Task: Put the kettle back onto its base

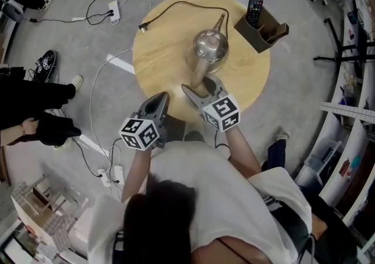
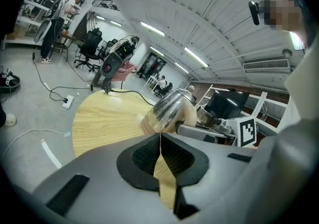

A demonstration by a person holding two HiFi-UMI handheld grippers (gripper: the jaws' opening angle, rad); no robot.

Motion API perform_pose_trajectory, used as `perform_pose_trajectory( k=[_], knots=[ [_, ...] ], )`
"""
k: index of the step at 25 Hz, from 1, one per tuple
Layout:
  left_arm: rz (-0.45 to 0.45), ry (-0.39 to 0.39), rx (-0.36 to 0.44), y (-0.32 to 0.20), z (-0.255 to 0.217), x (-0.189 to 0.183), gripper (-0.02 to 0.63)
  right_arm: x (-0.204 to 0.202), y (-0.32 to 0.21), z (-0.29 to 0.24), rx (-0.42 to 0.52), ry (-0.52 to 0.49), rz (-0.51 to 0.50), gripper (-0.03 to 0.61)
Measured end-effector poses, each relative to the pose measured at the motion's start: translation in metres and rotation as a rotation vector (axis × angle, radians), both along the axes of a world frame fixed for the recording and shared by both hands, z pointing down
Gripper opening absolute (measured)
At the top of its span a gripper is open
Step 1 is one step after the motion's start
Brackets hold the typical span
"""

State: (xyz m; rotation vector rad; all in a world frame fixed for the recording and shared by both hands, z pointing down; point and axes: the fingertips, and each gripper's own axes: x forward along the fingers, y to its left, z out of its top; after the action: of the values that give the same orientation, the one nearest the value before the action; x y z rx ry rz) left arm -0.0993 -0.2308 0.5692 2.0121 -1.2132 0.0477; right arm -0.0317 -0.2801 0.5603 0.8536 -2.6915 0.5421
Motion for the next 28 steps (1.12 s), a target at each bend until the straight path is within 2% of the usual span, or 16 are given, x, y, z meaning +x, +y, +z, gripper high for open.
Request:
perform_pose_trajectory(
  k=[9,15,23,28],
  knots=[
    [0.006,0.012,0.051,0.000,-0.014,0.005,0.028,0.038,0.010,-0.013,-0.031,-0.025,0.136,0.247],
    [0.033,0.012,0.109,0.001,-0.032,0.017,0.028,0.054,0.023,-0.025,-0.022,-0.025,0.177,0.247],
    [0.080,-0.025,0.190,0.013,-0.057,0.036,0.028,0.076,0.041,-0.046,-0.005,-0.048,0.258,0.245],
    [0.091,-0.049,0.232,0.022,-0.067,0.047,0.028,0.088,0.057,-0.053,0.016,-0.020,0.297,0.245]
  ],
)
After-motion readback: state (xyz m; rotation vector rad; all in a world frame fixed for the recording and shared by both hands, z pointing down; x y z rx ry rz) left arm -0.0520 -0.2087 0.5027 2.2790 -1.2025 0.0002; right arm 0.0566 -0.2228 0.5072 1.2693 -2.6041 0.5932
